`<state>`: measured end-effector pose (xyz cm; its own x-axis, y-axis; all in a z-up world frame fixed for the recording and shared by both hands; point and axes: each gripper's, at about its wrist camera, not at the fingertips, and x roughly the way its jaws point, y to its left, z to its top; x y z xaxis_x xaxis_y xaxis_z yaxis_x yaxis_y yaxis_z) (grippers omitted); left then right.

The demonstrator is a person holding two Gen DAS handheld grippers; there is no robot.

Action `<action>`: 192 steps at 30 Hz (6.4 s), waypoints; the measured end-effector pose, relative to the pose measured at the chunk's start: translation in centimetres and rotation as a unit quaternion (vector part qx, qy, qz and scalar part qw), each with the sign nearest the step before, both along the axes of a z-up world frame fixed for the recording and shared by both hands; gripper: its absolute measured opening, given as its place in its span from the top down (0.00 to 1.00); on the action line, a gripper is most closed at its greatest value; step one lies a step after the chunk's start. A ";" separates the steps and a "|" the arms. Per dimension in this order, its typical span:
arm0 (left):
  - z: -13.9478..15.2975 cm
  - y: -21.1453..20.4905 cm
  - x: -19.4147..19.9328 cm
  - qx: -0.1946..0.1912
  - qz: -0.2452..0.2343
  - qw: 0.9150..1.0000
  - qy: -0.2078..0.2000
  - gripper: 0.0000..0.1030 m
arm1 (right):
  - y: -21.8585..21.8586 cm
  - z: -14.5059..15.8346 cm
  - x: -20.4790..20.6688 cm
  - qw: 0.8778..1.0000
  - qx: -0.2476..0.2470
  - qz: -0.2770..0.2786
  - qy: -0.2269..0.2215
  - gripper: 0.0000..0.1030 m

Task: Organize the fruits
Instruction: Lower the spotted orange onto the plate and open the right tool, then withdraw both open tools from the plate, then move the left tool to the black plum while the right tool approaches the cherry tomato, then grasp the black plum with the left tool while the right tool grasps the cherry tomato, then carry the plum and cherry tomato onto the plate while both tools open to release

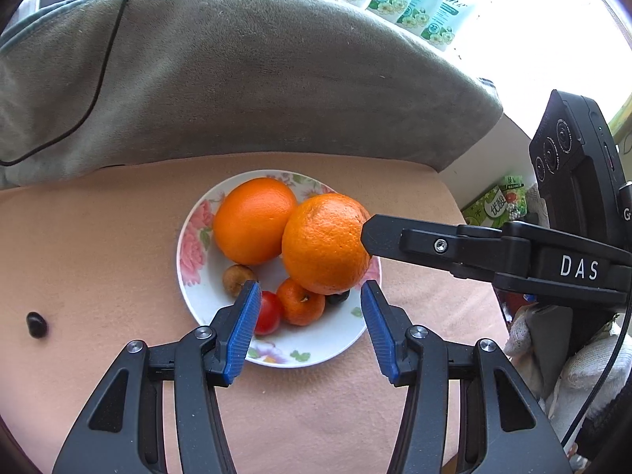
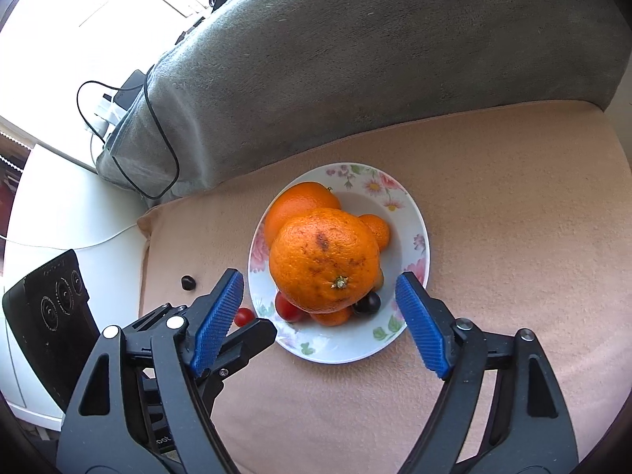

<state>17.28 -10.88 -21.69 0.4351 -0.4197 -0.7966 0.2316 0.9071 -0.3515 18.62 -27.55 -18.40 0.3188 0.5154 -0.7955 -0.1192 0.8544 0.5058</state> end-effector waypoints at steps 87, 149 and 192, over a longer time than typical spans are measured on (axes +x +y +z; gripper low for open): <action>-6.4 21.7 -2.4 0.042 0.188 0.978 0.079 0.47 | 18.5 -6.4 -6.2 0.978 -0.140 0.153 -0.027 0.58; -3.7 21.0 0.3 0.051 0.137 0.987 0.060 0.79 | 17.6 -5.0 -6.1 0.978 -0.138 0.151 -0.036 0.75; -1.4 7.2 4.0 0.032 0.014 0.999 0.031 0.79 | 7.5 -2.9 -4.9 0.990 -0.125 0.057 -0.030 0.75</action>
<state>21.31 -3.73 -23.04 0.3940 -0.3553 -0.8477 0.1859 0.9340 -0.3050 13.74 -20.07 -21.29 0.3205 0.3410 -0.8837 -0.2463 0.9309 0.2699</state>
